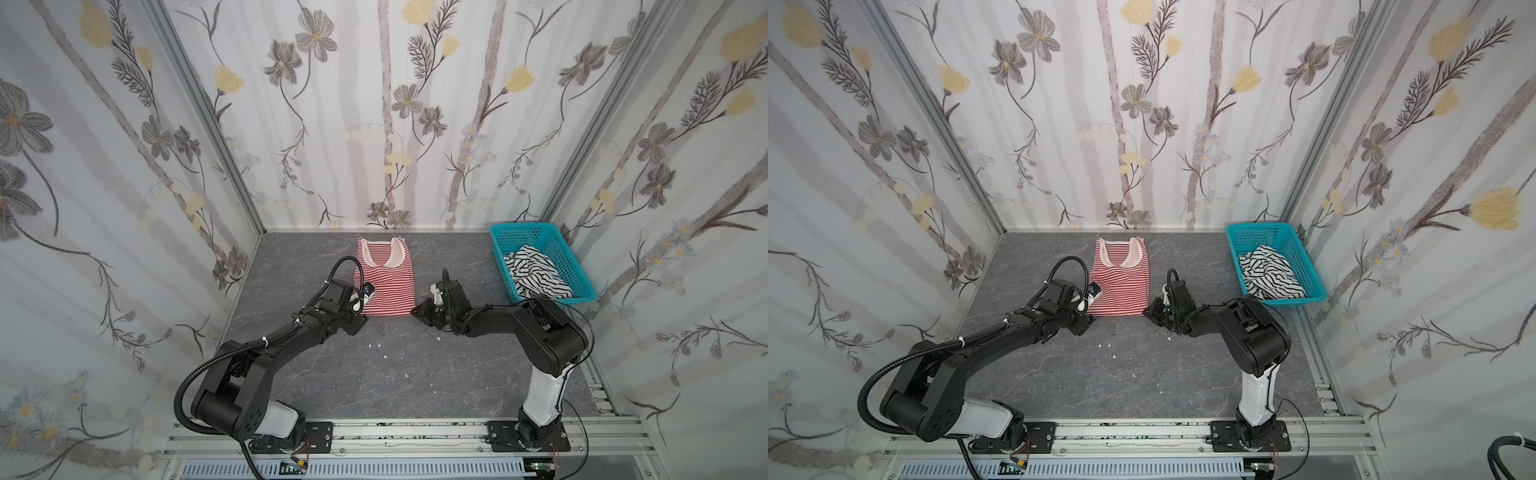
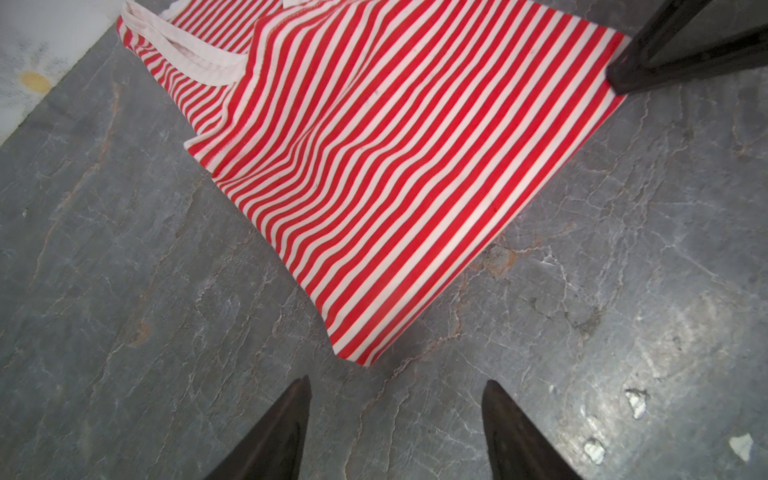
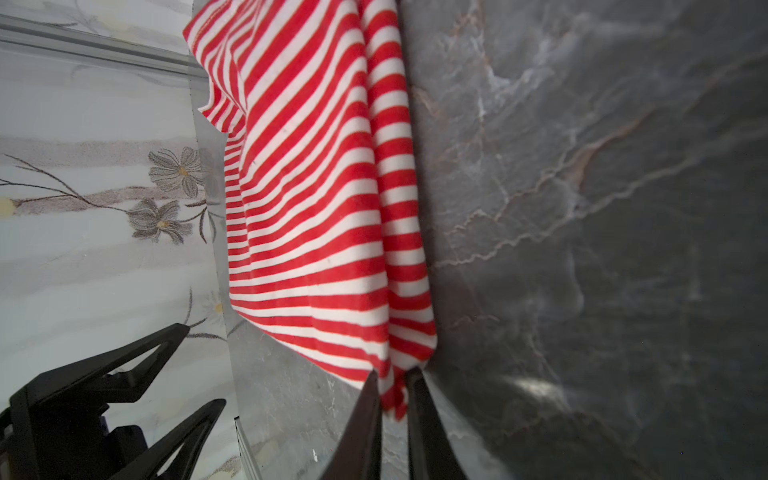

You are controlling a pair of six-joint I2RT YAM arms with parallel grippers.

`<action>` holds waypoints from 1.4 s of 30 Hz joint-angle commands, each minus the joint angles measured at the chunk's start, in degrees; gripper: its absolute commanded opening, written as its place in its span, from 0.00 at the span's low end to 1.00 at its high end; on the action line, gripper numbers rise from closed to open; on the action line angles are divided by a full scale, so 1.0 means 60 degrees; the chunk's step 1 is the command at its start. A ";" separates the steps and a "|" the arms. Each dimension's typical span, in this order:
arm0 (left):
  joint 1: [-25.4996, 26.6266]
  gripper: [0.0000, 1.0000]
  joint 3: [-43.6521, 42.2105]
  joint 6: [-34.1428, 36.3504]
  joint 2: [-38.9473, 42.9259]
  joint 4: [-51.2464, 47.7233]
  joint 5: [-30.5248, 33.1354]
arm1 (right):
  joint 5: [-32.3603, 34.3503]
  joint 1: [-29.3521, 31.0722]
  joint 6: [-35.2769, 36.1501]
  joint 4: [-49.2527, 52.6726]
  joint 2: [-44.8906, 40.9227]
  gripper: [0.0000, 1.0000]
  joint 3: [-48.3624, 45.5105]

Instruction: Fold and stack the tank tops

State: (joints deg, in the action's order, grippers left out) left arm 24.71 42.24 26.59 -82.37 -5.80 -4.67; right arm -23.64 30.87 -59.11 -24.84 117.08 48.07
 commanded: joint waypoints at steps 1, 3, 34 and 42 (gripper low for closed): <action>-0.0002 0.67 -0.0057 0.0062 -0.0042 0.0308 0.0016 | 0.0096 -0.0003 0.0047 0.0058 -0.0040 0.00 0.0216; -0.0009 0.67 -0.0067 0.0054 -0.0056 0.0336 0.0016 | 0.0116 0.0005 0.0131 0.0147 -0.0166 0.00 0.0262; 0.0989 0.67 -0.0419 0.0852 -0.1008 0.0965 0.0016 | 0.0637 0.0644 0.0578 0.2389 -0.3331 0.00 -0.0199; 0.1001 0.64 -0.0287 0.0914 -0.1717 0.1342 0.0073 | 0.0628 0.0655 0.0566 0.2440 -0.3399 0.00 -0.0132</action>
State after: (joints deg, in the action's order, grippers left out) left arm 30.70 40.27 31.09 -91.55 1.34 -4.73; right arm -20.21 34.81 -55.86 -9.93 97.12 46.81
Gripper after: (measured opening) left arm 0.641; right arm 0.048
